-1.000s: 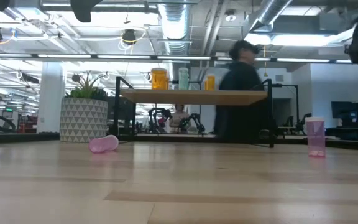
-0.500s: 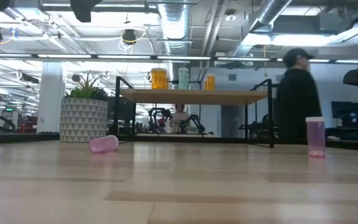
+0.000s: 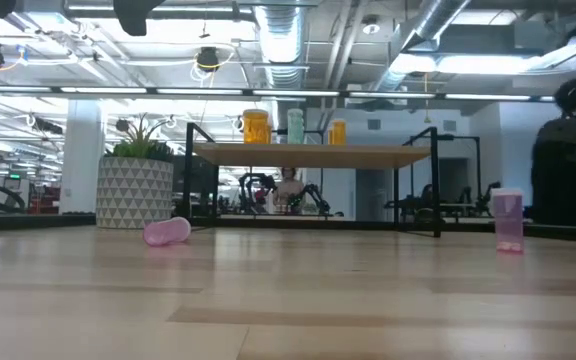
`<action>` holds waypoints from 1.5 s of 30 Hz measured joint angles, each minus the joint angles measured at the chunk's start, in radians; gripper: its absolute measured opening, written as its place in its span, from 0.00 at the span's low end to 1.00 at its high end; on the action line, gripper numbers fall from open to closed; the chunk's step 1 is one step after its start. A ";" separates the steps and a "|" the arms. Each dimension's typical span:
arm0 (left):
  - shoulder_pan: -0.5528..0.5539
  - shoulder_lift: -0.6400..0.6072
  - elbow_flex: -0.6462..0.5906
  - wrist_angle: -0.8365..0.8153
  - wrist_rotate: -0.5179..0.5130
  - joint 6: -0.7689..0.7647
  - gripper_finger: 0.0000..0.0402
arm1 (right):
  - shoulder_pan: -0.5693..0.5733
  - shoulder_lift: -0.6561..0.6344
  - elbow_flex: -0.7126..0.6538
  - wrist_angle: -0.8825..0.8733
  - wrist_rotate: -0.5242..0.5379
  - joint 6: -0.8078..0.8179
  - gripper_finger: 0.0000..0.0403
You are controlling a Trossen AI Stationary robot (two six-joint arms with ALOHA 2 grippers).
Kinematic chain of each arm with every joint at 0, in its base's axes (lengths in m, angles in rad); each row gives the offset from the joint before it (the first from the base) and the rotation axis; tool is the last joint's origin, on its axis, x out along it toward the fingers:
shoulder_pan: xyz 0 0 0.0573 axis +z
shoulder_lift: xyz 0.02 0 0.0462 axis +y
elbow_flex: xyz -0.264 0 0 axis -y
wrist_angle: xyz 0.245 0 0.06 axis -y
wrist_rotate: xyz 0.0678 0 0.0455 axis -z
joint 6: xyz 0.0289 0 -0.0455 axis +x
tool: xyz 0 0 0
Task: Pick and place medicine bottles onto shelf by color
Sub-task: Put the small orange pill bottle on the shelf aligned with the other small orange pill bottles
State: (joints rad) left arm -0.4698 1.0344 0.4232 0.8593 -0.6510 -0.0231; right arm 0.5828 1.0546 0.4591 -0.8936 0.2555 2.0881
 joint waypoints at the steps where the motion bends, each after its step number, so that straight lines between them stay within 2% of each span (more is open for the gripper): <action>1: 0.000 0.000 0.000 0.000 0.000 0.000 0.65 | -0.004 0.003 0.000 -0.001 -0.010 -0.010 0.59; 13: 0.000 0.000 0.000 0.000 0.000 -0.005 0.65 | -0.010 0.146 0.002 0.056 -0.103 -0.065 0.42; 23: 0.000 0.000 0.000 0.000 0.000 -0.004 0.65 | -0.007 0.115 0.045 0.076 -0.112 -0.157 0.30; 32: 0.000 0.000 0.000 -0.001 0.011 -0.015 0.65 | 0.035 0.027 0.120 0.062 0.085 -0.220 0.30; 41: 0.001 0.035 0.039 -0.024 0.056 -0.026 0.66 | 0.052 0.055 0.191 0.137 0.310 -0.547 0.30; 45: 0.035 0.076 0.148 -0.182 0.125 -0.023 0.67 | 0.033 0.073 0.202 0.253 0.368 -0.727 0.30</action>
State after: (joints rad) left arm -0.4351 1.1108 0.5714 0.6774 -0.5261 -0.0463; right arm 0.6157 1.1273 0.6613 -0.6409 0.6230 1.3616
